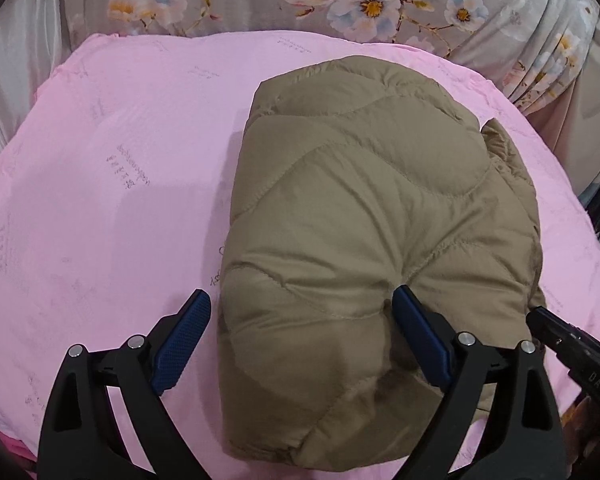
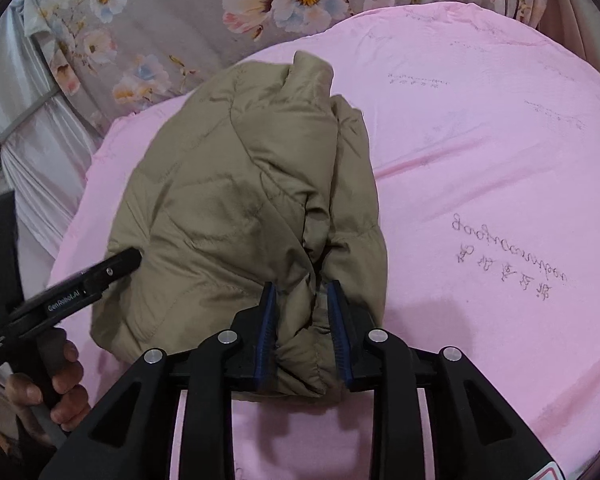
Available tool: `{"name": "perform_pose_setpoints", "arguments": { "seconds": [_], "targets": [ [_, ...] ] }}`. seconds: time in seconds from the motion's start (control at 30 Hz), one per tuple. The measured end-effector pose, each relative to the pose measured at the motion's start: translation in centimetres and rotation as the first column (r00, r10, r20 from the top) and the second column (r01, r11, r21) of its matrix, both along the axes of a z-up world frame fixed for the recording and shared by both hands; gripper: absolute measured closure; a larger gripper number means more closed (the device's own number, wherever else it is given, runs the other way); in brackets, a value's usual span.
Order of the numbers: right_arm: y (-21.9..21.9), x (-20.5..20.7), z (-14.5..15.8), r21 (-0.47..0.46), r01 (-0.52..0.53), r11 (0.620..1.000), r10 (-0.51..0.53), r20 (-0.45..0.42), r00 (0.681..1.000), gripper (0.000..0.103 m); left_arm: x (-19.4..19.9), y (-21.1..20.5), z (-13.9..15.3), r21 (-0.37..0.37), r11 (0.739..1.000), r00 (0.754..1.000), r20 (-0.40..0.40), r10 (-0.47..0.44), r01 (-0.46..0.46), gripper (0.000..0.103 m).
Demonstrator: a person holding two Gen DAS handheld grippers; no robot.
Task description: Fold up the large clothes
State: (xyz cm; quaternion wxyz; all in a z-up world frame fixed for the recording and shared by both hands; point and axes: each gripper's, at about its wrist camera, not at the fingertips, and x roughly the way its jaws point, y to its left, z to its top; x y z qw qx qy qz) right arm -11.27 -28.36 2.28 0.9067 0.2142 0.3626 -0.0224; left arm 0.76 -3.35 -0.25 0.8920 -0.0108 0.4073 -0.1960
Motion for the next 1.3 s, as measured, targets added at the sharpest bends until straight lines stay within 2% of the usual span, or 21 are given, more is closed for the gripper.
{"name": "perform_pose_setpoints", "arguments": {
  "seconds": [0.03, 0.1, 0.17, 0.27, 0.37, 0.57, 0.7, 0.87, 1.03, 1.2, 1.3],
  "targets": [
    [-0.9, -0.1, 0.8, 0.018, 0.01, 1.0, -0.011, 0.021, 1.0, 0.057, 0.5, 0.8, 0.3, -0.032, 0.999, 1.0, -0.023, -0.004, 0.003, 0.012],
    [-2.8, 0.1, 1.8, 0.042, 0.026, 0.999, -0.028, 0.045, 0.999, 0.045, 1.7, 2.0, 0.9, -0.089, 0.996, 0.998, -0.06, -0.009, 0.003, 0.01],
    [-4.8, 1.1, 2.0, 0.073, 0.034, 0.997, -0.037, 0.036, 0.999, 0.041, 2.9, 2.5, 1.2, -0.126, 0.992, 0.996, -0.085, -0.017, 0.006, 0.009],
    [-7.4, 3.1, 1.2, 0.159, 0.036, 0.987, -0.034, -0.01, 0.999, 0.041, 5.1, 2.5, 1.4, -0.167, 0.986, 0.99, -0.129, -0.053, 0.031, 0.009],
    [-9.3, 5.4, -0.9, 0.276, 0.04, 0.96, -0.021, -0.069, 0.997, 0.04, 6.9, 1.7, 1.0, -0.168, 0.985, 0.984, -0.161, -0.07, 0.043, 0.009],
    [-8.6, 8.4, -4.7, 0.399, -0.005, 0.917, 0.07, -0.15, 0.986, 0.039, 8.9, 0.5, 0.5, -0.208, 0.974, 0.97, -0.208, -0.129, 0.086, 0.005],
    [-8.4, 8.6, -5.2, 0.432, -0.016, 0.902, 0.08, -0.131, 0.988, 0.039, 9.4, -0.4, 0.4, -0.219, 0.969, 0.964, -0.213, -0.16, 0.112, 0.005],
    [-8.9, 8.7, -5.8, 0.476, -0.031, 0.879, 0.092, -0.104, 0.99, 0.039, 9.8, -1.1, 0.3, -0.206, 0.972, 0.967, -0.201, -0.156, 0.114, 0.005],
    [-8.7, 9.2, -6.1, 0.488, -0.045, 0.872, 0.096, -0.079, 0.992, 0.039, 10.1, -1.2, -0.2, -0.219, 0.968, 0.969, -0.185, -0.162, 0.12, 0.005],
    [-8.0, 9.7, -6.3, 0.499, -0.081, 0.863, 0.119, -0.044, 0.992, 0.039, 10.5, 0.2, -1.0, -0.292, 0.947, 0.964, -0.183, -0.195, 0.136, 0.005],
    [-7.5, 10.4, -6.6, 0.529, -0.111, 0.841, 0.144, -0.02, 0.989, 0.045, 10.8, 0.9, -1.7, -0.355, 0.924, 0.958, -0.187, -0.217, 0.14, 0.005]
  ]
}}
